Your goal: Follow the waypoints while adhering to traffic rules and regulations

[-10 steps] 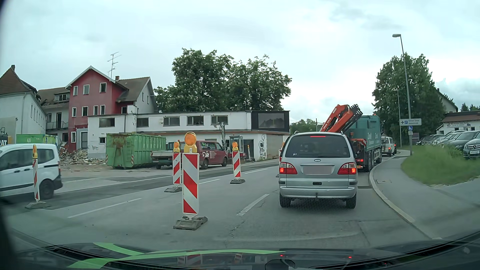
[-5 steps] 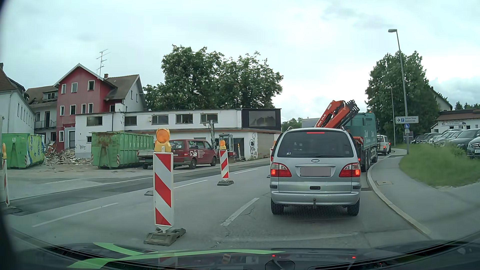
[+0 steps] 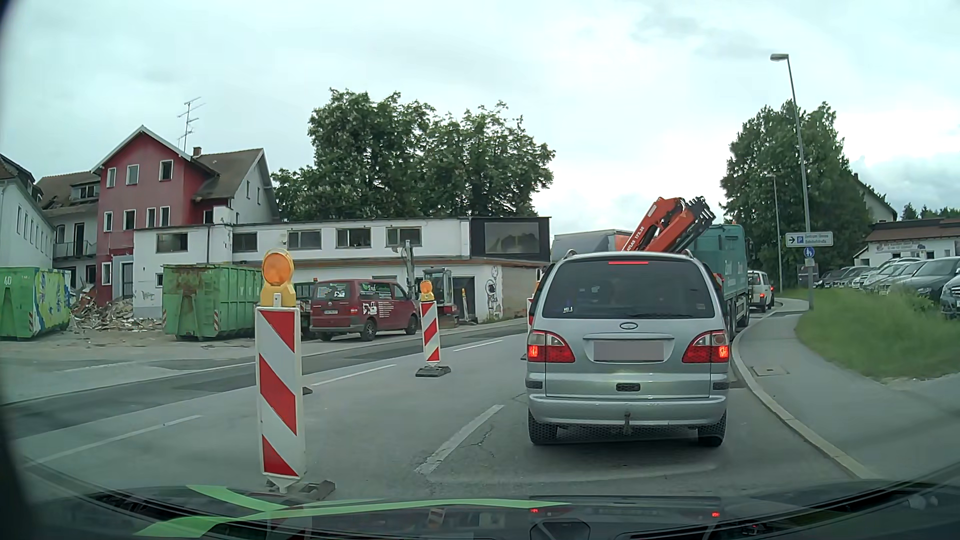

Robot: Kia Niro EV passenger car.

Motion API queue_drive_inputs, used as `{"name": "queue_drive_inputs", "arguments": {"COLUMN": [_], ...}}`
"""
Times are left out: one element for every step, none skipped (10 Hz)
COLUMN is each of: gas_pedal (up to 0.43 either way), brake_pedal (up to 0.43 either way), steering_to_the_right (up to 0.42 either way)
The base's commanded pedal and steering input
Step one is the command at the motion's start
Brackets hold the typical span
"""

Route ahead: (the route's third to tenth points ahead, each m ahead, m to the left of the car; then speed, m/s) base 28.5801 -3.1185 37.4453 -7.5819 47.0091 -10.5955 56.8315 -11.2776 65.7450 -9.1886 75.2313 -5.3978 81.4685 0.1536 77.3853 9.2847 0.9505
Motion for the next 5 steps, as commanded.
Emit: {"name": "queue_drive_inputs", "arguments": {"gas_pedal": [0.0, 0.0, 0.0, 0.0, 0.0], "brake_pedal": [0.232, 0.232, 0.232, 0.232, 0.226], "steering_to_the_right": [0.129, 0.13, 0.13, 0.13, 0.13]}}
